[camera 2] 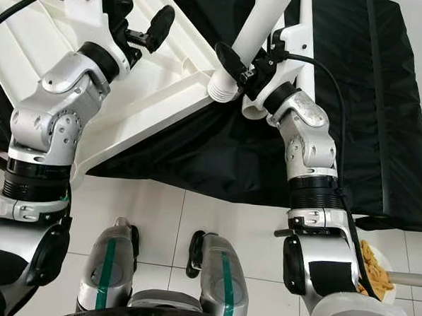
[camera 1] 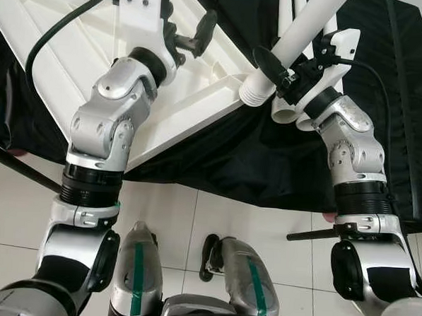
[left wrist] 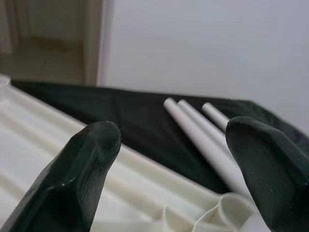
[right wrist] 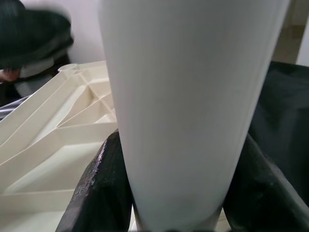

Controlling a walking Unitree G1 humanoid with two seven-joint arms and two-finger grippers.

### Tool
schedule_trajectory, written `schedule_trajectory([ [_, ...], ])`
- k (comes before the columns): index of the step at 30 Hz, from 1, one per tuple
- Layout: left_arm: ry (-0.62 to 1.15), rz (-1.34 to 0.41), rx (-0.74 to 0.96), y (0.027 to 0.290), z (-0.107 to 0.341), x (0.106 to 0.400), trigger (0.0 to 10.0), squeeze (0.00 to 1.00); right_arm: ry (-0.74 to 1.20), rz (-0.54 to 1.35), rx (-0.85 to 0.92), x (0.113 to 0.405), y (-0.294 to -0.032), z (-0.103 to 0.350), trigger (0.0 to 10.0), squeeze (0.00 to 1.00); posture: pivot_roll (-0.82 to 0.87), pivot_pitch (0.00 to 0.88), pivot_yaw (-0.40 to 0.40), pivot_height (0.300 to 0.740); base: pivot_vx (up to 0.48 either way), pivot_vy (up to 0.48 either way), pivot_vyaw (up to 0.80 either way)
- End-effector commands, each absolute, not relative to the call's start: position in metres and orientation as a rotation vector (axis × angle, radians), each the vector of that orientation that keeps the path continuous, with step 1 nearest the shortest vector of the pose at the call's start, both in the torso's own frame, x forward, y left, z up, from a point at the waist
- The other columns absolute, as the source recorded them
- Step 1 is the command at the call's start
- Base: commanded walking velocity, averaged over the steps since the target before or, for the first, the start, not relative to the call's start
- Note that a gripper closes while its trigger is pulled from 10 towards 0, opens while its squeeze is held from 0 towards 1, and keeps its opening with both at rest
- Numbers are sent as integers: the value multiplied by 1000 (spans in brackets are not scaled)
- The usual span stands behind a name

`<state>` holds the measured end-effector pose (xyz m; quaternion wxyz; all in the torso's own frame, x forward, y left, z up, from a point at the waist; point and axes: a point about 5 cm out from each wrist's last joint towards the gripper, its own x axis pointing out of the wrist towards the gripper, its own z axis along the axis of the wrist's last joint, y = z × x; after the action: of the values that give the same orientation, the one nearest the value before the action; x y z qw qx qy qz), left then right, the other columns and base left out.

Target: Building children table

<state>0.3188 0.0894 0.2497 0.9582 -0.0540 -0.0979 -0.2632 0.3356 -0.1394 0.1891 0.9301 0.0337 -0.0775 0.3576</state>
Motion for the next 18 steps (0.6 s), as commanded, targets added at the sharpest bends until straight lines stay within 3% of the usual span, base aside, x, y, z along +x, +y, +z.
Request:
schedule_trajectory([
  [1, -260, -904, -78, 67, 263, 303, 10000, 490, -141, 770, 28, 333, -139, 188, 10000, 0, 131, 27, -103, 740, 0, 0, 0],
  [2, -262, -926, -77, 65, 265, 302, 10000, 1000, -138, 777, 24, 334, -138, 188, 10000, 0, 131, 27, -103, 740, 0, 0, 0],
  [8, -276, -960, -55, 57, 273, 304, 10000, 1000, -124, 799, 20, 334, -136, 187, 10000, 0, 133, 34, -104, 740, 0, 0, 0],
  [9, -283, -987, -44, 54, 275, 304, 10000, 639, -116, 806, 24, 335, -136, 187, 10000, 0, 133, 36, -106, 740, 0, 0, 0],
  [11, -287, -1005, -35, 52, 276, 303, 10000, 639, -111, 811, 27, 335, -136, 187, 10000, 0, 133, 36, -107, 740, 0, 0, 0],
  [12, -290, -1030, -26, 50, 277, 302, 10000, 0, -102, 816, 27, 335, -136, 186, 10000, 0, 131, 36, -108, 740, 0, 0, 0],
  [18, -300, -1136, 41, 46, 280, 298, 10000, 0, -56, 834, 17, 335, -139, 184, 10000, 0, 130, 37, -113, 740, 0, 0, 0],
])
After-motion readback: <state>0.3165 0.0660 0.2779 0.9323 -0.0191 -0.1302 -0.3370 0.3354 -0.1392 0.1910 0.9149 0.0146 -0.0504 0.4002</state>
